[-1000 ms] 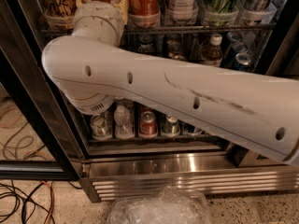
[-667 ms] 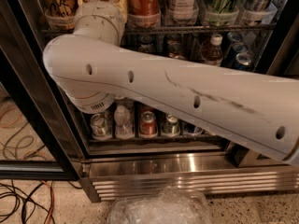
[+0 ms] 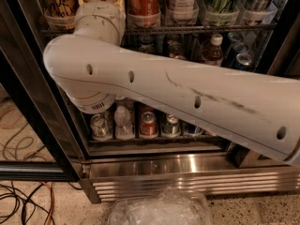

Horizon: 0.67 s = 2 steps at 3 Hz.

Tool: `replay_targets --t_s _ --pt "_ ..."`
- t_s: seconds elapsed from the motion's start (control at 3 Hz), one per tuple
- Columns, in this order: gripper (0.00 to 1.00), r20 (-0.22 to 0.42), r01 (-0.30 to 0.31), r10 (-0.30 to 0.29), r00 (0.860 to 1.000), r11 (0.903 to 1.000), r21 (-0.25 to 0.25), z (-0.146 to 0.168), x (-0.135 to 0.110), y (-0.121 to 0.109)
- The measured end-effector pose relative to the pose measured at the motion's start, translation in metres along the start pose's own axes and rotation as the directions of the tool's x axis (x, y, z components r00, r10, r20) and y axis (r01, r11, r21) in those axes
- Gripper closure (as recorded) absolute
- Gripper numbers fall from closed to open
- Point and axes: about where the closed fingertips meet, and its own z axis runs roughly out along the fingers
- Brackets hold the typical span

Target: Pick coke can from top shelf of fridge

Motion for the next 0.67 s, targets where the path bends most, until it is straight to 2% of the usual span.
replay_targets --t_s 0.33,0.67 --pt "1.00 0.017 -0.004 0.004 1.000 0.9999 0.013 -0.010 -0.016 -0.005" --pt "1.00 0.035 -0.012 0.011 0.999 0.9999 0.005 -0.025 -0.036 -0.008"
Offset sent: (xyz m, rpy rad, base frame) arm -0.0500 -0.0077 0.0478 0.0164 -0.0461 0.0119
